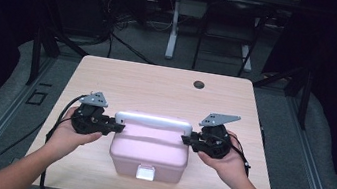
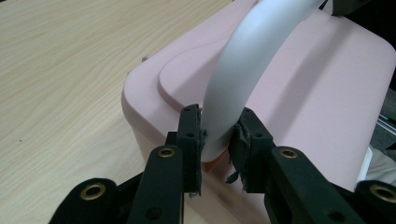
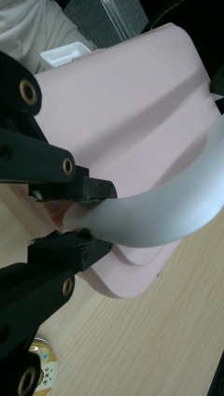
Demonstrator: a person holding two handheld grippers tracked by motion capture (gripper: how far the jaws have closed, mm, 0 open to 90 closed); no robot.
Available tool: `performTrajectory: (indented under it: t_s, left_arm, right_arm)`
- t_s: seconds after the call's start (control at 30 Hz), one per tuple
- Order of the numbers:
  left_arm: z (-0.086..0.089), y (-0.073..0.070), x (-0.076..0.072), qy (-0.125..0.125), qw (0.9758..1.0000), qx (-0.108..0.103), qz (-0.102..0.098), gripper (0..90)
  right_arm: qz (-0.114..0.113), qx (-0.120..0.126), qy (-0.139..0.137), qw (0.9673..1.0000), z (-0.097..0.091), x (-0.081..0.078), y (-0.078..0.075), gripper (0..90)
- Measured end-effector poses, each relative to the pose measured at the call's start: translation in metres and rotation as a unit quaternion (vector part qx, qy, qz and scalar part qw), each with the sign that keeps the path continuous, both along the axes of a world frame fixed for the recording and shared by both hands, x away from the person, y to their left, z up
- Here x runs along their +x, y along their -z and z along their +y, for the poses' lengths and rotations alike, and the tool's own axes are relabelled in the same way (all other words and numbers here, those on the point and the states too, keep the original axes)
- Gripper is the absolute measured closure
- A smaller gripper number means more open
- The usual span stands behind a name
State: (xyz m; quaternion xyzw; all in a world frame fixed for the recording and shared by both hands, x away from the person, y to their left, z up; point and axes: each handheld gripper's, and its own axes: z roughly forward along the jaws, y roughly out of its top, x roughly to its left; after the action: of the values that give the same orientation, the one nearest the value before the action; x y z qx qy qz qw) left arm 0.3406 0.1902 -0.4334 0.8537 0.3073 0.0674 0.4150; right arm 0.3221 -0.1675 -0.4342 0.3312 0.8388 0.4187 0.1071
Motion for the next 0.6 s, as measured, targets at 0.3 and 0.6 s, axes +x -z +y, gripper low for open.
performTrajectory:
  t_s: [0.3,0.6]
  left_arm:
    - [-0.0003,-0.0011,-0.0011,0.003,1.0000,0.005,0.002,74.1]
    - [0.0009,-0.0029,-0.0007,0.003,1.0000,0.002,0.007,74.1]
  right_arm:
    - [0.000,-0.006,-0.002,1.0000,0.0012,-0.0037,-0.0013,74.0]
    - [0.003,-0.004,-0.004,1.0000,0.0013,-0.0038,-0.0030,74.0]
